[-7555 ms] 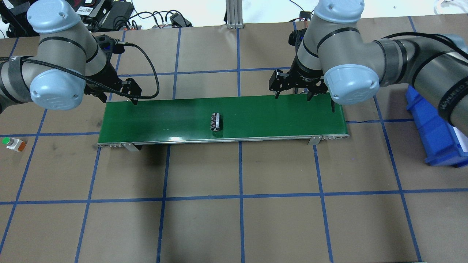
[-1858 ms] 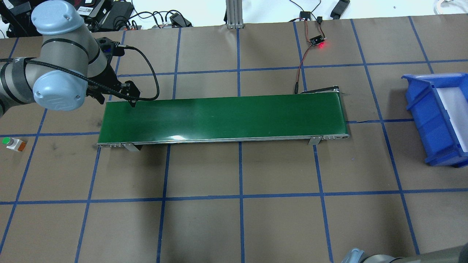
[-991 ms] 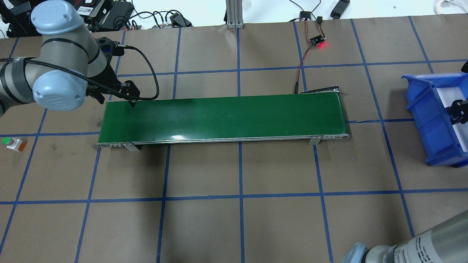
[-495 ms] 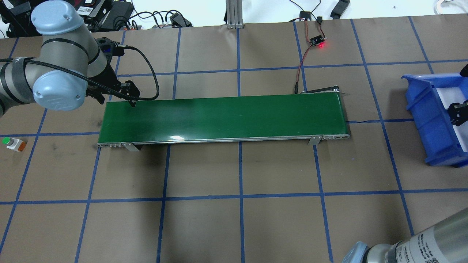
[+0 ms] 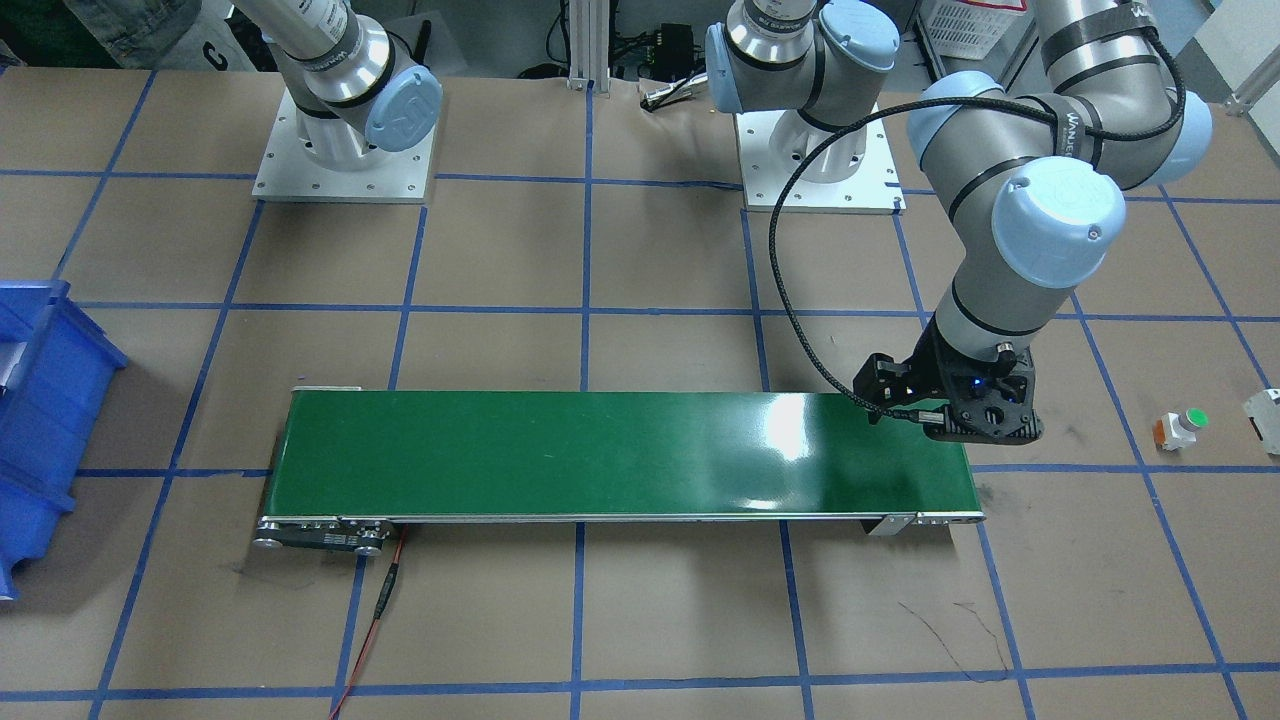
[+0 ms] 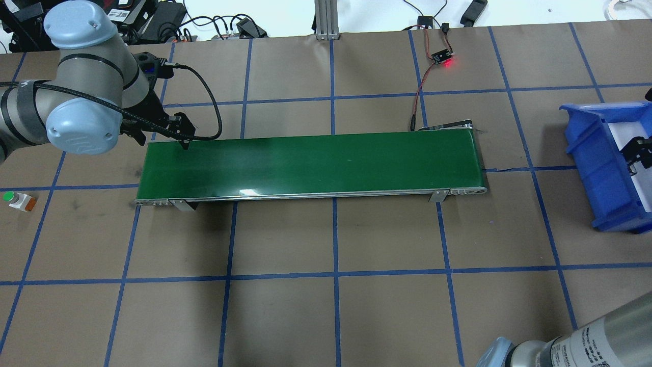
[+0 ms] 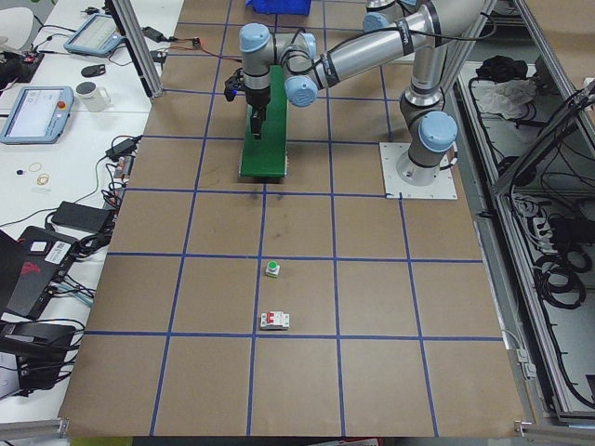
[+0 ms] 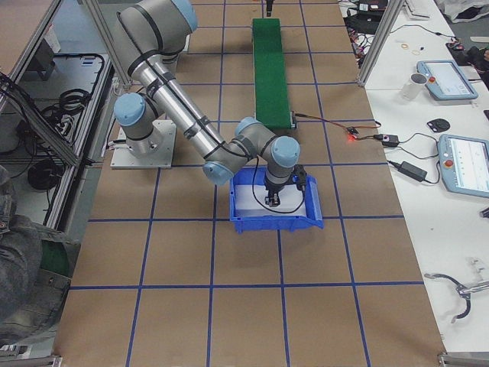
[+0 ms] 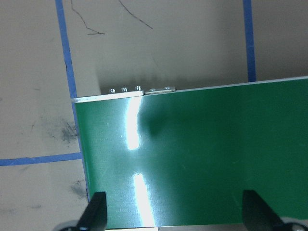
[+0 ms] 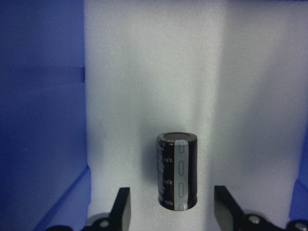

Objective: Move capacitor from left to right
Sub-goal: 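Lower the capacitor into the blue bin and open the right gripper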

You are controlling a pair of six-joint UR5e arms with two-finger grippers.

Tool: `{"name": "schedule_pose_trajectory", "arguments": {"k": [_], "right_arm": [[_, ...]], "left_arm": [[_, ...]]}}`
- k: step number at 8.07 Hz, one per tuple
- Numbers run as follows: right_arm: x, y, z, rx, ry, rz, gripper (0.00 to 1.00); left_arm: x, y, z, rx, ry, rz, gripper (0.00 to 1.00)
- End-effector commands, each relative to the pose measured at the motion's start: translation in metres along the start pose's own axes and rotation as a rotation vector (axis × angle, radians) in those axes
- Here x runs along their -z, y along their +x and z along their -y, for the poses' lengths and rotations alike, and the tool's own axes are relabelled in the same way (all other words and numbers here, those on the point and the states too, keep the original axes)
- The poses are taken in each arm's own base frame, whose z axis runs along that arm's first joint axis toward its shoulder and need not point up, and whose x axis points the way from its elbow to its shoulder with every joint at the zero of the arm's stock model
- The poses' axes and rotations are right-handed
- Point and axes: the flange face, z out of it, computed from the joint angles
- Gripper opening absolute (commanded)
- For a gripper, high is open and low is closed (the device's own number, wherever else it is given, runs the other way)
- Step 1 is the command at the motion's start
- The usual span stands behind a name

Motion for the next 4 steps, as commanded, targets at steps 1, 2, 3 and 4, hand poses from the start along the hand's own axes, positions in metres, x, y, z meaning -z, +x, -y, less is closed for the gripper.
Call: {"name": "schedule_pose_trajectory", "arguments": {"k": [1, 2, 3, 4], "right_arm": [[0.027, 0.0, 0.0, -0.011, 0.034, -0.036, 1.0], [0.059, -0.007, -0.006, -0.012, 0.07, -0.076, 1.0], [0.091, -0.015, -0.014, -0.013, 0.105, -0.117, 1.0], [0.111, -0.022, -0.021, -0.023, 0.117, -0.142, 1.0]], "left_arm": [[-0.001, 0.0, 0.0, 0.0, -0.001, 0.0, 1.0], [0.0, 0.0, 0.0, -0.002, 0.0, 0.0, 1.0], [0.0, 0.0, 0.0, -0.002, 0.0, 0.0, 1.0], [0.0, 0.0, 0.0, -0.002, 0.0, 0.0, 1.0]]}}
